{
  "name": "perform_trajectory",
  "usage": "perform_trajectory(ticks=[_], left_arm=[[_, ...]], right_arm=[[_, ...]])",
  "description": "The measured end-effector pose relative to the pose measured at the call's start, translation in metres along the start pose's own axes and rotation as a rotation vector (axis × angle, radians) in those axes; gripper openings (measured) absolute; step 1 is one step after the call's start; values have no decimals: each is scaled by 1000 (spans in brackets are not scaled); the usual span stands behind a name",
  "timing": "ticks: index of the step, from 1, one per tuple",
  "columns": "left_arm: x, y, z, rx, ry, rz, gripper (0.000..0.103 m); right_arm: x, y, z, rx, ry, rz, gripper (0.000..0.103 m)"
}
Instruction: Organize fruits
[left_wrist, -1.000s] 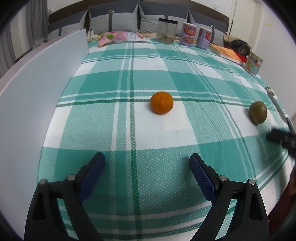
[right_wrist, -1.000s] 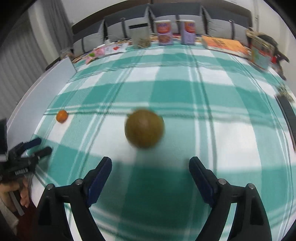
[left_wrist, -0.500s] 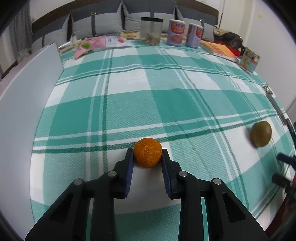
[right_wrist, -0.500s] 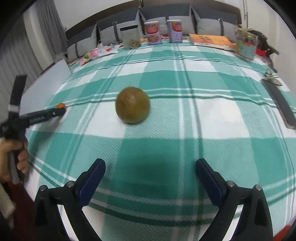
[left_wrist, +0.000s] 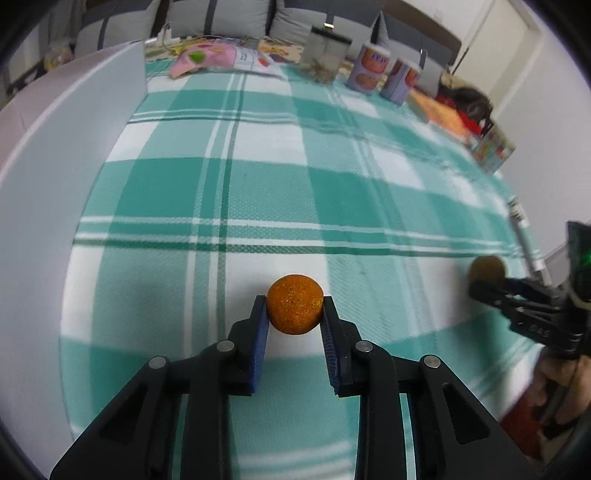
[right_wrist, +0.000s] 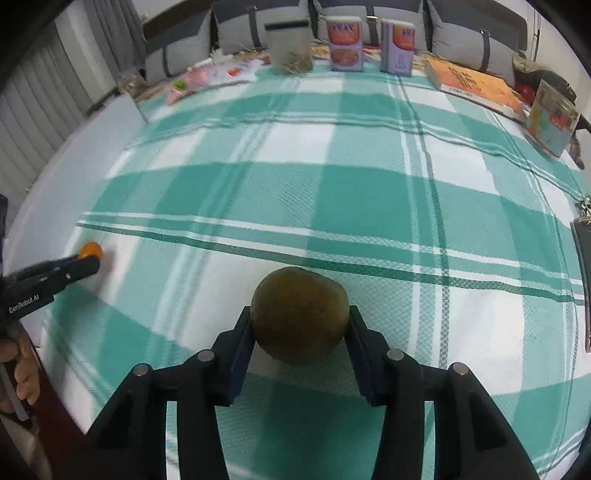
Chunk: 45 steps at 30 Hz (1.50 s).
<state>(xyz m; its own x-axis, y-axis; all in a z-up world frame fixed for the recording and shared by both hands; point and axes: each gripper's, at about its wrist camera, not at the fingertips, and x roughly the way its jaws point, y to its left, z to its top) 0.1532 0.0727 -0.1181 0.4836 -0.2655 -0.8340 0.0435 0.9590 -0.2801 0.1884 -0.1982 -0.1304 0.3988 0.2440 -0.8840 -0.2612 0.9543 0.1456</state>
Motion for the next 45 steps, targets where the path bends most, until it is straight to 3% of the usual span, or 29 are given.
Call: perform_trajectory(ticks=[3,6,9,13,15,18,23,27,30,31,34,37,41,43,45], left_arm=[[-53,13,7,-47,-52,-82,27],[-115,44,23,-88,-119,-93,27],[-167,97,40,-157,-174,-30,27],[-195,187,46,-256,-176,162,28],[-187,234,39,-313,-124,270,28],[-167,283,24,-380,-46,354,28],[-136,333,2,-471,78,395,29],[-130,335,-4,-476,92,399,35],[-141,327,0,-455,42,422,59],[-152,320,3,-436,2,431,66],[-183,296,12,-365,-113,498,77],[-218,264,17,-300,-248,516,84],[-254,222,15,-254,-381,558,95],[-266,204,13,-245,-379,621,97],[-271,196,11,-261,-368,632,97]], right_arm=[[-25,25,14,-16,-27,112,47],[-49,79,44,-82,-51,246,47],[-63,153,74,-180,-56,383,47],[-57,259,106,-307,-23,509,47],[-43,312,114,-392,12,525,48],[-10,379,119,-486,95,509,48],[47,443,109,-658,198,335,48],[81,451,110,-685,250,230,52],[75,441,119,-620,180,229,86],[65,434,127,-577,141,246,89],[33,425,144,-528,48,266,93],[-14,416,154,-519,-65,264,100],[-58,409,150,-505,-116,264,102],[-74,406,142,-507,-126,276,102],[-85,401,128,-511,-132,286,102]])
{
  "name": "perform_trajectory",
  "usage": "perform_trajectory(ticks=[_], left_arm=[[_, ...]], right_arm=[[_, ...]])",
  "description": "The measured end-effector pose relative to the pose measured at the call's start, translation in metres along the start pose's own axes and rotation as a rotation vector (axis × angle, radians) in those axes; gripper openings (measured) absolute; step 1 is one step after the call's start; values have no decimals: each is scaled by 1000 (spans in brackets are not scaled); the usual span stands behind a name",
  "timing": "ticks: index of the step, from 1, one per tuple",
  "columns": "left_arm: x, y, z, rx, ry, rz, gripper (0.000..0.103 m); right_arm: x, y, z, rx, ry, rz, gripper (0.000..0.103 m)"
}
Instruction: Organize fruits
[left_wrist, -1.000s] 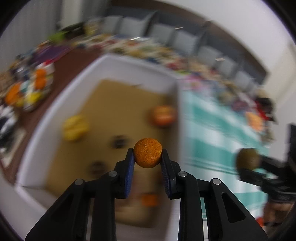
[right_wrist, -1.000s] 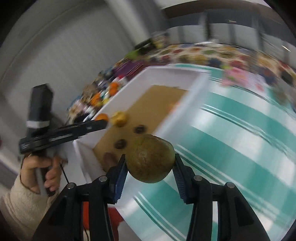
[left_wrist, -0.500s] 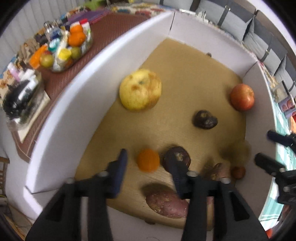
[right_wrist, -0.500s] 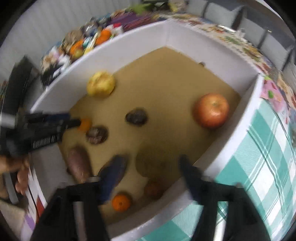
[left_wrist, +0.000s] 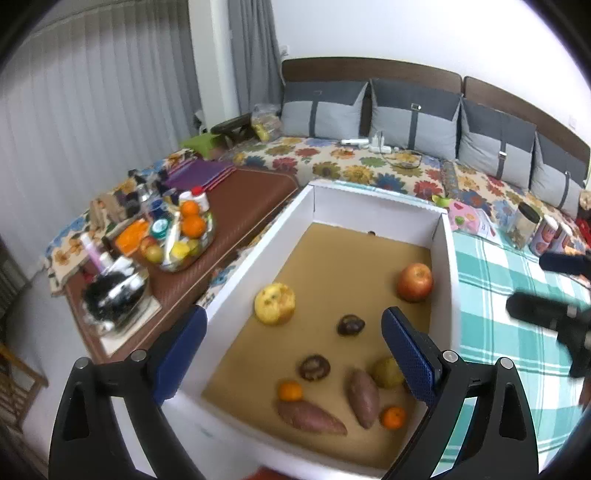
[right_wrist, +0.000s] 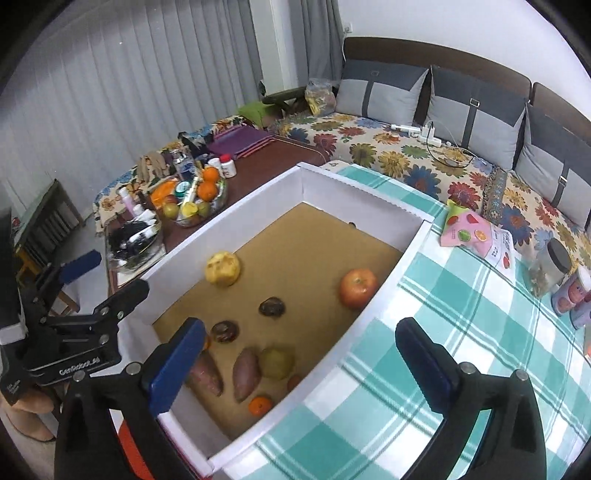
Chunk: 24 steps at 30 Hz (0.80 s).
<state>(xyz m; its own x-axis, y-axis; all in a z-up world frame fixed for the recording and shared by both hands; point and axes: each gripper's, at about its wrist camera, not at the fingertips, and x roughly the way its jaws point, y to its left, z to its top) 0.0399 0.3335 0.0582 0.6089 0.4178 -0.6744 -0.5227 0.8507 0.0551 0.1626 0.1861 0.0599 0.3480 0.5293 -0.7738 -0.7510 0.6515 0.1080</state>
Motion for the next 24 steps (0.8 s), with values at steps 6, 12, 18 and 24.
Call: perform_trajectory(ticks=[6,12,18,24], left_arm=[[-14,16,-22,-161,43,71,96],[-6,14,-37,-89,145,22,96],[-18,11,-49,-22,115,85,97],[-16,23,-48,-50,140,99,98]], right_arm=[[-16,15,-38,-6,9,-3,102],[-15,26,-57,26,43,-6,102],[-13,50,-58,-1,82,-8,102],[-7,65,-52,-30,116,-38,102]])
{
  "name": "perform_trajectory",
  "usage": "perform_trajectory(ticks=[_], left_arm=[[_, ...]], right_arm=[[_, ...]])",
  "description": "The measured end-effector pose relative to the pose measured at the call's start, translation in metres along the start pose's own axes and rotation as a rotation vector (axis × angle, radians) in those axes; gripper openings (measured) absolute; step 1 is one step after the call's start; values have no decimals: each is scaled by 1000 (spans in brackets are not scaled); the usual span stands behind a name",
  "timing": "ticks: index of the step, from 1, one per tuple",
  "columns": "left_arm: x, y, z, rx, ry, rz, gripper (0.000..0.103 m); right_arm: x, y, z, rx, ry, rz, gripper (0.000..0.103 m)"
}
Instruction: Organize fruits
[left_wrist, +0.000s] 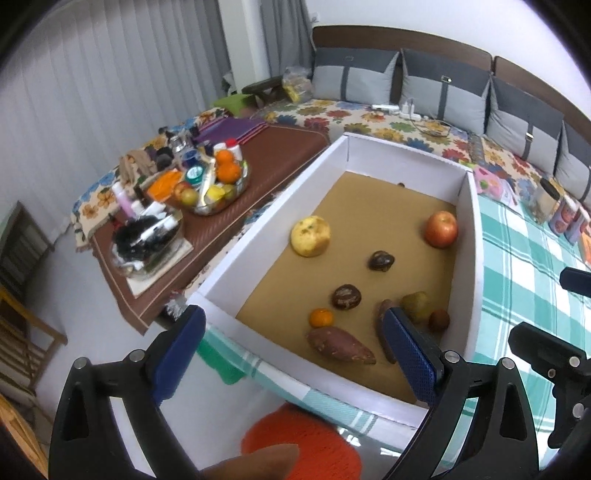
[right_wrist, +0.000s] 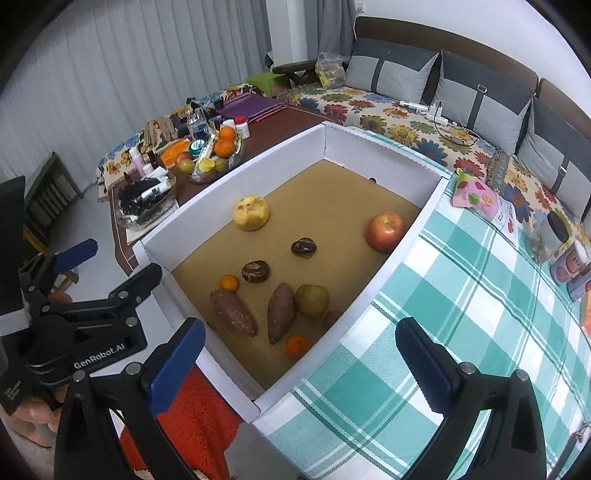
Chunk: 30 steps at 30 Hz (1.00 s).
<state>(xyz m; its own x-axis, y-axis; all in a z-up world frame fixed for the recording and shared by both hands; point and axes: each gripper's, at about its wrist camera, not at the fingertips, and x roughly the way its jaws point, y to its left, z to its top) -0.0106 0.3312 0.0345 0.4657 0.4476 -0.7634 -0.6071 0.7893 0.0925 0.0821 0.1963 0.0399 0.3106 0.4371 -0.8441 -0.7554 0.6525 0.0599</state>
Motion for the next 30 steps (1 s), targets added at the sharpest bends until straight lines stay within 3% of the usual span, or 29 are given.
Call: perform_trajectory(ticks=[8,20,30], left_arm=[[9,11,2,-31,67,5,98],[18,18,3,-42,106,0,98],[30,23,4,-74,134,-48,98]], right_arm=[[10,8,4,-10,40,-2,102],[19,19,12,-16,72,-5,102],[29,21,10,-25,90,-9,102]])
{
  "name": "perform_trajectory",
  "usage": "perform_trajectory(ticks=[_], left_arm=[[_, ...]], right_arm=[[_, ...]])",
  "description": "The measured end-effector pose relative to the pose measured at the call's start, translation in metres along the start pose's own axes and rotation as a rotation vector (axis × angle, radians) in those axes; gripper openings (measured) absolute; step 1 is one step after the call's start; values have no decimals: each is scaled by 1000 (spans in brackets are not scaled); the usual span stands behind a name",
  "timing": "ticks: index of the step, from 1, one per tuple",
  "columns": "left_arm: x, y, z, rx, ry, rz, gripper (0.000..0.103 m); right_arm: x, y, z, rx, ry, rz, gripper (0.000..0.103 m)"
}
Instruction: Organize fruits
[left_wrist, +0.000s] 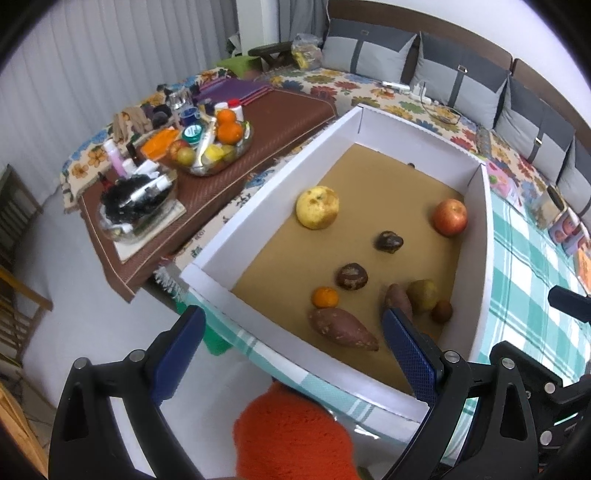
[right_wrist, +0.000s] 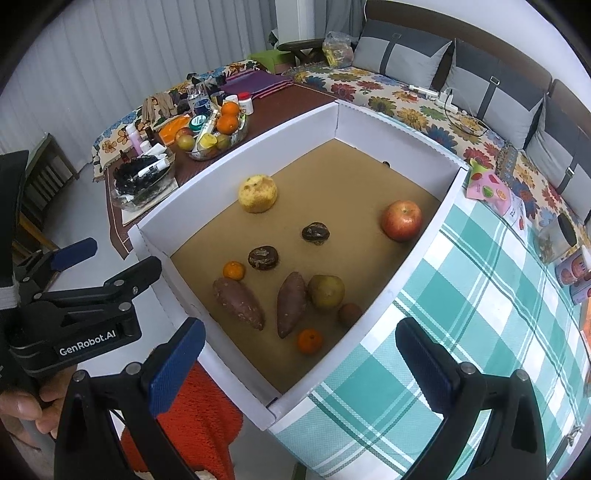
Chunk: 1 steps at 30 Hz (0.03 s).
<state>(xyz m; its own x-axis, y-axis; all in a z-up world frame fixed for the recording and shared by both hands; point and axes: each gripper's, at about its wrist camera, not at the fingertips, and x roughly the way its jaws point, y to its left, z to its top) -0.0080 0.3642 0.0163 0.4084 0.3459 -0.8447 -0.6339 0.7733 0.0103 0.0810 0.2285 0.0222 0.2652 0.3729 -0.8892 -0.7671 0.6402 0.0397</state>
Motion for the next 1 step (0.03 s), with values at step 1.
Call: perform_trajectory(ticks=[1], left_arm=[[0,0,0,-1,-1,3,98]], right_arm=[[1,0,0,-2,1,-1,102]])
